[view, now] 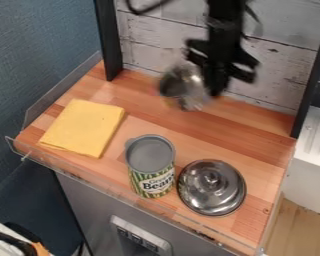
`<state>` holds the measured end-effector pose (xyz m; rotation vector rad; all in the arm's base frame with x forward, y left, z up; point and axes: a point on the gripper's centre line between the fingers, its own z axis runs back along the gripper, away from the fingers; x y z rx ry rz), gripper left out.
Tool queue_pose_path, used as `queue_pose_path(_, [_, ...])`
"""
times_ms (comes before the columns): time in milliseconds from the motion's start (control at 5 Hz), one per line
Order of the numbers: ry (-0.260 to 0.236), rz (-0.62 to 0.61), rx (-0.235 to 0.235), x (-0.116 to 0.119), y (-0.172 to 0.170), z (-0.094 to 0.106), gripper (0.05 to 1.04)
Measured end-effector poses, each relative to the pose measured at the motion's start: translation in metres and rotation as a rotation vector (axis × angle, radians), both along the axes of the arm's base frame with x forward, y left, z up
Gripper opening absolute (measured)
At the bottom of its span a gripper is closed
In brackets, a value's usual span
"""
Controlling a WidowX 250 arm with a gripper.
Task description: Move the silver pot to the upper right of the table
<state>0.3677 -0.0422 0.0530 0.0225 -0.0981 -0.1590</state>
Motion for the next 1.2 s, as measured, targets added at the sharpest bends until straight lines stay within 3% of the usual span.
queue_pose_path(200, [0.049,-0.048,-0.002,-0.007,-0.029,-0.023,0.071])
queue_pose_path(400, [0.075,-0.061,-0.004,-0.007,-0.035,-0.042,0.071])
queue_pose_path(800, [0.063,-0.074,-0.004,0.004,-0.041,-0.049,0.099])
queue_pose_path(1000, [0.069,-0.095,0.002,-0.002,-0.045,-0.044,0.268])
queue_pose_path(1200, [0.006,-0.107,0.004,-0.003,-0.054,-0.012,0.545])
